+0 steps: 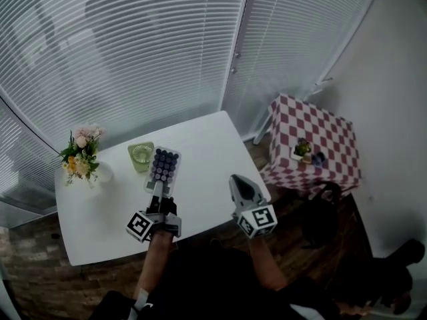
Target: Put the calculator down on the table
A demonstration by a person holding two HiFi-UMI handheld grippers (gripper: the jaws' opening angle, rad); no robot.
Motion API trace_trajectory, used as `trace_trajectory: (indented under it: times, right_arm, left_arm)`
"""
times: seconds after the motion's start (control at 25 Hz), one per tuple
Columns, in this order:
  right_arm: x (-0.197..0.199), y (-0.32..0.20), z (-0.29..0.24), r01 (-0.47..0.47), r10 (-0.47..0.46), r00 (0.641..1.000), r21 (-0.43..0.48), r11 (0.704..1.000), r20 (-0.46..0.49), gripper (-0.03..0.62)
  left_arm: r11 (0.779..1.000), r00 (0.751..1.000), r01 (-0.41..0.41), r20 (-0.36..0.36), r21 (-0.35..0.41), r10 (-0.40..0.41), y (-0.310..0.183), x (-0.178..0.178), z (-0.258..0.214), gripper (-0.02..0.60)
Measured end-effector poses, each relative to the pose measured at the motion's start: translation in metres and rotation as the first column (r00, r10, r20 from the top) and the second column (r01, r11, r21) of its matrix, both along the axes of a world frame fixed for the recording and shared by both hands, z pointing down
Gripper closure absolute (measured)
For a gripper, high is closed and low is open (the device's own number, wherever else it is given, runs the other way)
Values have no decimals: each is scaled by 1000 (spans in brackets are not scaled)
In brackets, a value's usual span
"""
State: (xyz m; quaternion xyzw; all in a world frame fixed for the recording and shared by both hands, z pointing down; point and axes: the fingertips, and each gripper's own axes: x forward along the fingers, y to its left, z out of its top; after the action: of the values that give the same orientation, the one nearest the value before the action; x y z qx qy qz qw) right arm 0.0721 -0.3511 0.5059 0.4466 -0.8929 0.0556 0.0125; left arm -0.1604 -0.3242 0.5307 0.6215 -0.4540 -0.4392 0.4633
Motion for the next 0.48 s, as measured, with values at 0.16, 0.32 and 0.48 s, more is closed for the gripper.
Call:
trace_trajectory:
  times: [0.16,0.32,0.48]
  right_arm:
    - [1,-2,1,-1,1,1000,-8,1000,14,588]
    - [3,-5,2,-6,6,1000,-12,1000,12,588]
    - [4,-8,3,-5,5,1000,-18,1000,15,588]
  left_arm:
    - [997,997,-72,15,-9,72,-3,9,4,480]
    - [986,985,-164,46,-23,165,-9,20,11,480]
    - [983,982,-180,54,-37,182,-13,21,21,480]
